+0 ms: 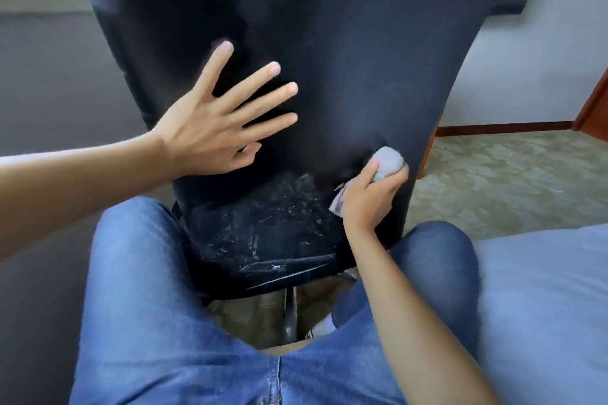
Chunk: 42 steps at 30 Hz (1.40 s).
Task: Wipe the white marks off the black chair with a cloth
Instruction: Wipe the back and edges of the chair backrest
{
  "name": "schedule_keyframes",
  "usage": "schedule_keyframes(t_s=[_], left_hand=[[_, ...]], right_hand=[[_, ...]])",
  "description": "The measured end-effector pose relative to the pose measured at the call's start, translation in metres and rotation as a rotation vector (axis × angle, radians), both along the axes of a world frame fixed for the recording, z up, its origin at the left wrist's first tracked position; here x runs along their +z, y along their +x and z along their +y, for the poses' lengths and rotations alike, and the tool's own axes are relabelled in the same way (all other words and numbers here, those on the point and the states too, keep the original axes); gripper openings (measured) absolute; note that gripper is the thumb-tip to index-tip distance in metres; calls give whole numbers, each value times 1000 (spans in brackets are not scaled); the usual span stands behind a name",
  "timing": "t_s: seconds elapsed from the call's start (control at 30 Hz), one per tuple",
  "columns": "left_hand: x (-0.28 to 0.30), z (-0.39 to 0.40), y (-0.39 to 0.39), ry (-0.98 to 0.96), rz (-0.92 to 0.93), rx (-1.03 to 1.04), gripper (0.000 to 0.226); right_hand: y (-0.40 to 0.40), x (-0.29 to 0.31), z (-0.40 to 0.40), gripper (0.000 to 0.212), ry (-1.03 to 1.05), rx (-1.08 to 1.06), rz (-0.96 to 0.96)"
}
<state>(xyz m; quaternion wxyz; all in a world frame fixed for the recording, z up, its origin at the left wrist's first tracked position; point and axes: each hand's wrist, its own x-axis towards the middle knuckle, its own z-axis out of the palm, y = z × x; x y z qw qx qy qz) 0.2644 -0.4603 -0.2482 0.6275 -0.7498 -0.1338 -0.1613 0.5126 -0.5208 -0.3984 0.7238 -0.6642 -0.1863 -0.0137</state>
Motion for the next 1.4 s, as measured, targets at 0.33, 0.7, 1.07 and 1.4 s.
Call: schedule_keyframes(t_s=[0.33, 0.7, 1.07, 1.4], left_hand=[[-19, 16, 4, -10, -49, 2, 72], [13, 14, -45, 26, 27, 1, 71], [7, 19, -36, 17, 1, -51, 69], [30, 1, -35, 36, 7, -9, 65]], right_hand=[[-132, -23, -9, 49, -115, 387, -867], [-103, -8, -22, 26, -174, 219, -167], [-126, -24, -18, 39, -292, 133, -507], [-179, -33, -23, 29, -326, 392, -122]])
